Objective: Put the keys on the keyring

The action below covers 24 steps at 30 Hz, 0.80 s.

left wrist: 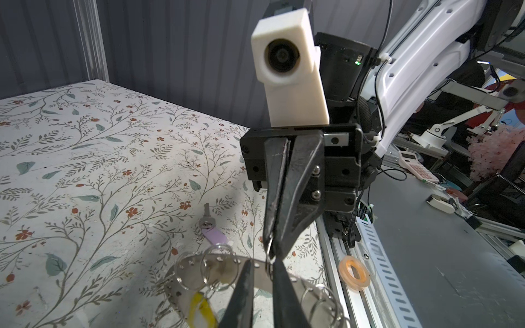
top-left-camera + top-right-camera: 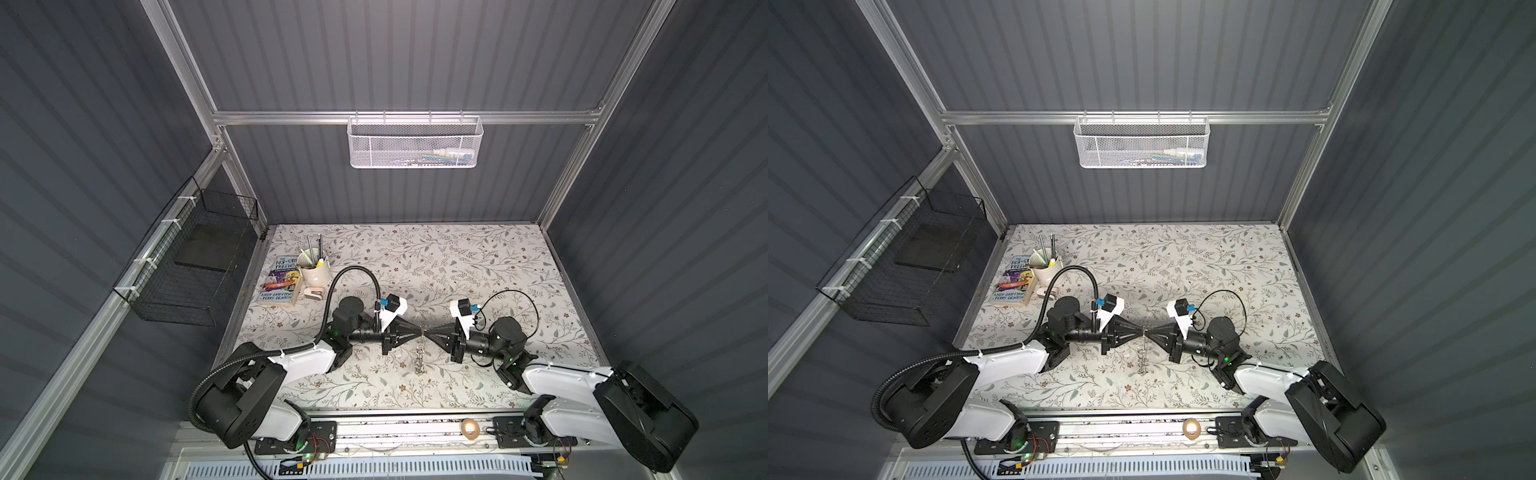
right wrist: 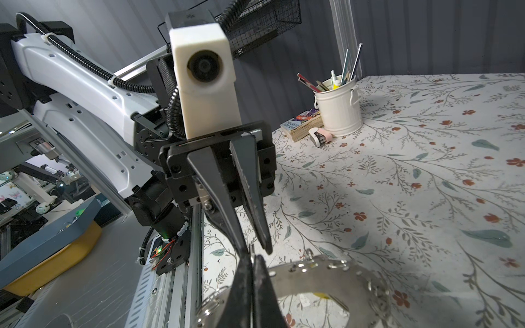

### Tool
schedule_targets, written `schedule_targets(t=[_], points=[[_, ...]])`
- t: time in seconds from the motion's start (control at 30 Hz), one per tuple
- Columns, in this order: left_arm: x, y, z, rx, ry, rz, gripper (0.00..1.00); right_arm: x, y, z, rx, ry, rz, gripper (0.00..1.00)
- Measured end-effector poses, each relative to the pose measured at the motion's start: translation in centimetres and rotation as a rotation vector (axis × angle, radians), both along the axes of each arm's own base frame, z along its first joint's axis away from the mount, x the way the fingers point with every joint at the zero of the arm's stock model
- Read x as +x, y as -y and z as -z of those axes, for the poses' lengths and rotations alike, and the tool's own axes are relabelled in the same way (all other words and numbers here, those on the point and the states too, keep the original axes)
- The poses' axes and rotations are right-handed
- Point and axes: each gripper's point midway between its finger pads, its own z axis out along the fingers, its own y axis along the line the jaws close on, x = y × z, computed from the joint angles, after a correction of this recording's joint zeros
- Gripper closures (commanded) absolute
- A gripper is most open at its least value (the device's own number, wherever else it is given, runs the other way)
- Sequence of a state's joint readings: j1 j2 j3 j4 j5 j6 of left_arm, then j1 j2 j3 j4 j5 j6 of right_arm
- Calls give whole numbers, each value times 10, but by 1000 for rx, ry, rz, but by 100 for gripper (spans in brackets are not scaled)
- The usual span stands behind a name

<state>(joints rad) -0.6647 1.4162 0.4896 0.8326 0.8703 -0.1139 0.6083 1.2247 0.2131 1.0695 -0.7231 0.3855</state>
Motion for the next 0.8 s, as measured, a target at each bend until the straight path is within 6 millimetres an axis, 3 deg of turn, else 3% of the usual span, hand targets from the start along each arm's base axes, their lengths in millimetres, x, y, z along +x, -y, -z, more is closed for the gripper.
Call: schedule_targets(t=[0.13,0.43,0.57,0.8], points=[[-2,0,0,-1,-8,11,100,0,0,0,-1,0,-1,100],[-3,1,-1,-2,-17,20,100,0,0,0,-1,1,0,100],[-3,1,0,0,-20,21,100,0,0,1,-4,1,0,92],[-2,1,2,13,-26,21,100,1,-1,3,-16,-13,-3,89]])
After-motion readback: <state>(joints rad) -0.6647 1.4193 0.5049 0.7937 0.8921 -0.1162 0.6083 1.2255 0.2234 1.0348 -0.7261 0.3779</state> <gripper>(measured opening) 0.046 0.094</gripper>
